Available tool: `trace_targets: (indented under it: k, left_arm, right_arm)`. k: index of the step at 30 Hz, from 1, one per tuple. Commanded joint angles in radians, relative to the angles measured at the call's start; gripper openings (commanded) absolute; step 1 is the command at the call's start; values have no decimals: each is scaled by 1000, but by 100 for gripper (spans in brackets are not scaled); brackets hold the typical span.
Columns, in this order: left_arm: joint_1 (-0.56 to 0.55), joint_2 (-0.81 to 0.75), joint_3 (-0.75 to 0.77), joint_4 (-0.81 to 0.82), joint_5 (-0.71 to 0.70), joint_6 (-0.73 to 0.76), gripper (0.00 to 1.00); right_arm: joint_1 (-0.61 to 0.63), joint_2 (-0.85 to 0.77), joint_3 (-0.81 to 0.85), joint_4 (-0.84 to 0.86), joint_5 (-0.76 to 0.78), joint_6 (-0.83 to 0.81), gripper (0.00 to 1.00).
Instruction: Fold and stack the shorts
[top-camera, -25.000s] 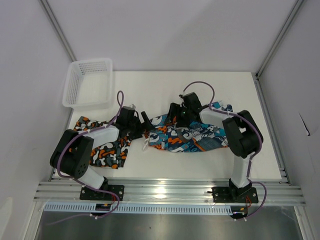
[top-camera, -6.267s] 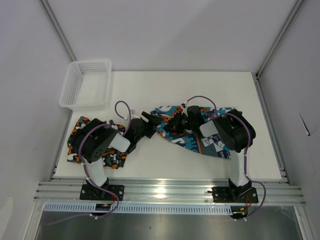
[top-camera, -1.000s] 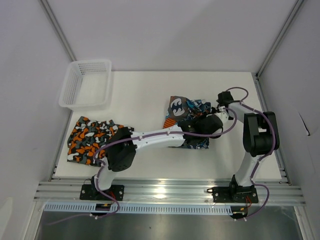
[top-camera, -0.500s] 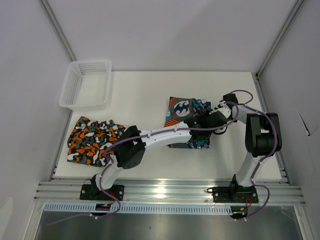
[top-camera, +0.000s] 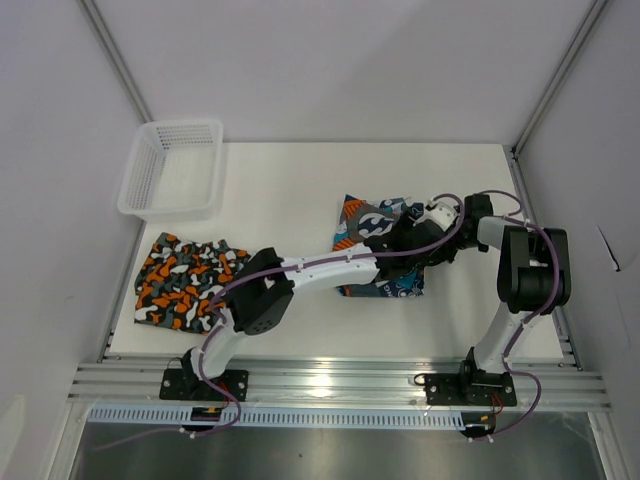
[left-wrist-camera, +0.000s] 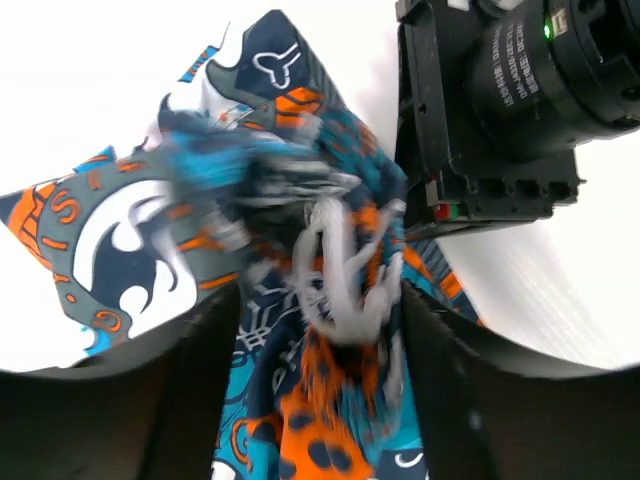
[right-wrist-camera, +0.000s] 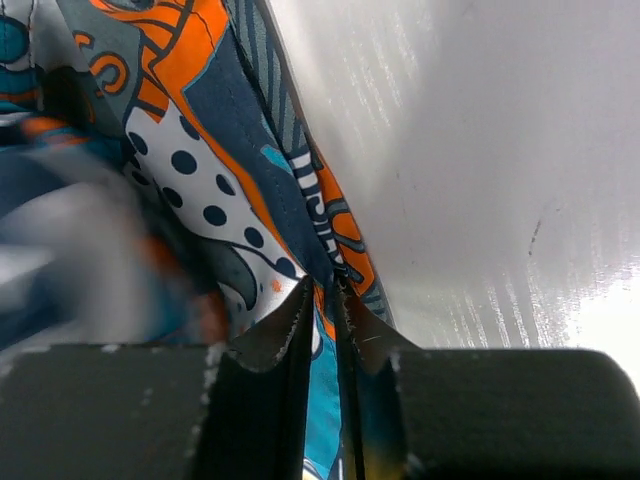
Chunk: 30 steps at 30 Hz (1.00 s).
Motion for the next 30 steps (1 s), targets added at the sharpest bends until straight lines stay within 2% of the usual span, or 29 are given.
trace_targets:
  k: [1,5,8,12,13,15,17,19,21,22,23,26,30]
  left_arm:
    - [23,-48,-24,68,52,-84,70]
    - [55,-143,-96,117,152,-136,89]
    - [76,-235,-165,142,230,-160,95]
    - [115,-396,-266,188,339,-209,98]
    - [139,-422,-337,218,392,-222,99]
    - [167,-490,-378,240,460,-254,99]
    - [199,-522,-442,251,495,-272,99]
    - [210,-547,-482,263,512,-272,99]
    - [210,-538,-507,257,512,-265,99]
    - [211,-523,-508,256,514,-266,99]
    - [210,-513,-528,257,514,-271,98]
    - [210,-484,-547,289,526,-283,97]
    - [210,-452,-574,338,552,-292,92]
  right_arm:
    - [-15,-24,-11,37,-13,8,17]
    - [-45,-39,-17,54,-39,19,22]
    - [-85,-56,-42,95,-78,42,33]
    - [-136,-87,-98,163,-138,80,52]
    - [-154,-95,-106,190,-149,86,54]
    - [-179,-116,-109,190,-154,93,57]
    - [-194,-134,-109,193,-161,99,59]
    - [-206,-164,-123,213,-171,112,66]
    - [-225,-188,-138,256,-194,138,77]
    - [-231,-216,-157,275,-210,146,80]
    - [-234,-228,-163,285,-217,152,87]
    - [-223,-276,-180,313,-244,151,98]
    - [-191,-306,-194,330,-281,116,99]
